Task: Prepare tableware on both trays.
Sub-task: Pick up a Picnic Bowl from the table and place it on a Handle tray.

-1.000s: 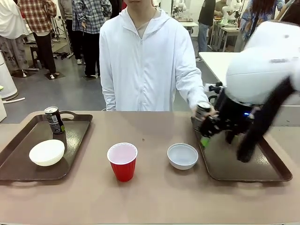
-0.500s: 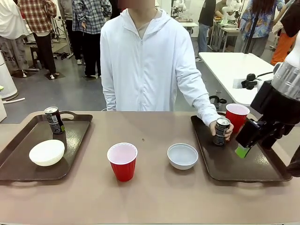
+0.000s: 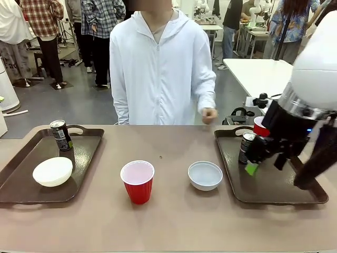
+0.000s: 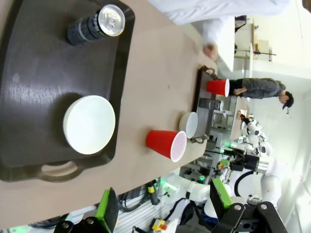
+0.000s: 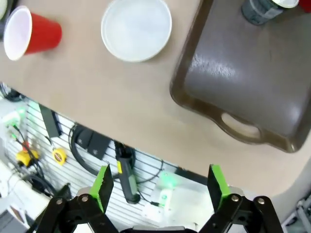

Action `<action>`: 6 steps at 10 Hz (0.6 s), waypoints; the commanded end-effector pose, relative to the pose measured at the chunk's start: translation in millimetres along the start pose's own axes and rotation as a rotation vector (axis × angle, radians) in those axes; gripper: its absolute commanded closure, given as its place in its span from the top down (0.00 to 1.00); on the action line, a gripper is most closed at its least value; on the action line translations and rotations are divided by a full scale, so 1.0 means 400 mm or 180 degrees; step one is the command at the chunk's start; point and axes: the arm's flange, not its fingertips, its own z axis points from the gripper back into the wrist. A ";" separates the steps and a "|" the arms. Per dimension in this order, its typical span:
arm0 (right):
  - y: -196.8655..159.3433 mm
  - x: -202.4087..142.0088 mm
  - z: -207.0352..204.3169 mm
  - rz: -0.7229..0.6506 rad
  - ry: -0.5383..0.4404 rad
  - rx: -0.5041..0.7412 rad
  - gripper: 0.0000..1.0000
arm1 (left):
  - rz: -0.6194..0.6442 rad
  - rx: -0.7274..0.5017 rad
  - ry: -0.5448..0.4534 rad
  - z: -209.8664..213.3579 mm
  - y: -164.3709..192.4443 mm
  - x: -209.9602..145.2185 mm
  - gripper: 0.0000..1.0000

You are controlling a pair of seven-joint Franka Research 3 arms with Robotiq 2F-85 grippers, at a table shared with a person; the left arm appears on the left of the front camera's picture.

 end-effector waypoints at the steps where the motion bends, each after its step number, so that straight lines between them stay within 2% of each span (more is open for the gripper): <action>1: 0.056 0.114 -0.053 -0.0200 0.0067 -0.0017 1.00 | -0.0041 -0.0034 0.0015 0.010 0.002 0.000 1.00; 4: 0.106 0.241 -0.152 -0.0334 -0.0063 -0.0185 1.00 | -0.0041 -0.0034 0.0015 0.010 0.002 0.000 1.00; 5: 0.097 0.268 -0.160 -0.0389 -0.0077 -0.0075 1.00 | -0.0041 -0.0034 0.0015 0.010 0.002 0.000 1.00; 6: 0.097 0.187 -0.140 -0.0209 0.0004 -0.0089 1.00 | -0.0041 -0.0034 0.0015 0.010 0.002 0.000 1.00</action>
